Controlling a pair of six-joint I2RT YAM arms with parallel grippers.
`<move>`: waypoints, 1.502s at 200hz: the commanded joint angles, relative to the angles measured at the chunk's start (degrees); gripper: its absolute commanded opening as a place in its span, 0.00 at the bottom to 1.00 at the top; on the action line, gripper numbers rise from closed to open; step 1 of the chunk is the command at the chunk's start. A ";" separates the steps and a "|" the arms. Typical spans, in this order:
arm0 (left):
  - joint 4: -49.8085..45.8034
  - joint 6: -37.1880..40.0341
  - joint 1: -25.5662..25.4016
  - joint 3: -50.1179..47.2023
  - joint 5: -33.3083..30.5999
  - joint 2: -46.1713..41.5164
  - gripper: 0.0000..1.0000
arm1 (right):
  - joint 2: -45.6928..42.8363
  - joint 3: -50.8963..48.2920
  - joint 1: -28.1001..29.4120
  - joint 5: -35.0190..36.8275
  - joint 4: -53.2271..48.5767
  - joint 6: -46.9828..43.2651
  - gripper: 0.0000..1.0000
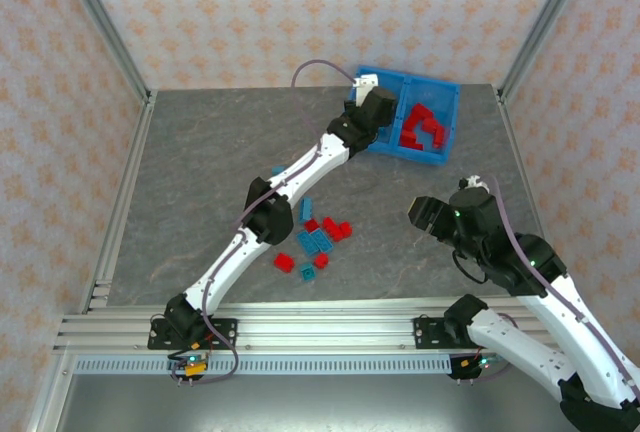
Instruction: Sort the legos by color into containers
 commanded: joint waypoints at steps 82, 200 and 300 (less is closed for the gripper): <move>-5.07 0.28 9.21 -53.57 19.20 -51.78 0.79 | 8.91 -0.04 0.30 -15.01 7.44 -1.92 0.80; -10.99 8.21 22.24 -69.09 33.10 -42.70 0.83 | 19.08 2.42 8.22 -16.23 8.92 -1.25 0.82; -11.43 6.94 22.24 -67.44 32.88 -34.83 0.44 | 18.30 2.07 8.22 -15.40 8.04 -0.76 0.82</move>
